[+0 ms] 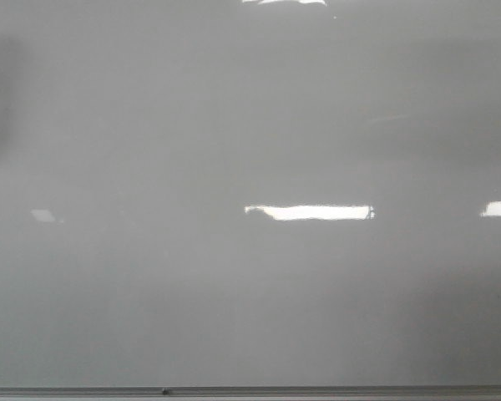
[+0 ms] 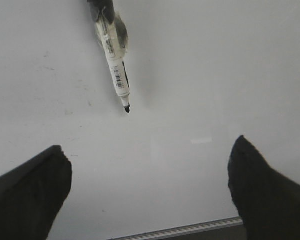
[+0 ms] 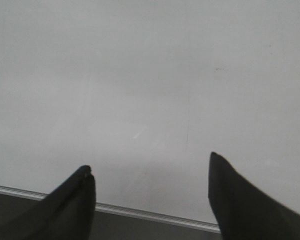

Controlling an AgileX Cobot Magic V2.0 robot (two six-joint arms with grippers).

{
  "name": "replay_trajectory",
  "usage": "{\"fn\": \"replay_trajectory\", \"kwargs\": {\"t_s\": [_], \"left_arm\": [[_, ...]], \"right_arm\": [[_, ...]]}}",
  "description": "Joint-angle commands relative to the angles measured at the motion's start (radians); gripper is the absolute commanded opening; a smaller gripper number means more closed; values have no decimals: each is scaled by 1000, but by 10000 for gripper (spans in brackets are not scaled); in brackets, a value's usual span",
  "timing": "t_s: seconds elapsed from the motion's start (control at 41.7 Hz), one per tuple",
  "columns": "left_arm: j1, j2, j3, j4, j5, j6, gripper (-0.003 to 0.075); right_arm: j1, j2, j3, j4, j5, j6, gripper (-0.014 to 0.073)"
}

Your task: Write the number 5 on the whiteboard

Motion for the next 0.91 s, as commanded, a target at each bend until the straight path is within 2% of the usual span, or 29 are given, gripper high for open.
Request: {"fn": "replay_trajectory", "kwargs": {"t_s": [0.0,0.431,0.887], "left_arm": [[-6,64,-51,-19,-118,-24,620],[-6,312,-66,-21,-398,-24,620],[-6,488,-81,-21,-577,-24,618]], "right_arm": [[0,0,-31,-3,-63,5,509],[0,0,-31,-3,-64,5,509],[0,0,-31,-3,-64,5,509]]}}
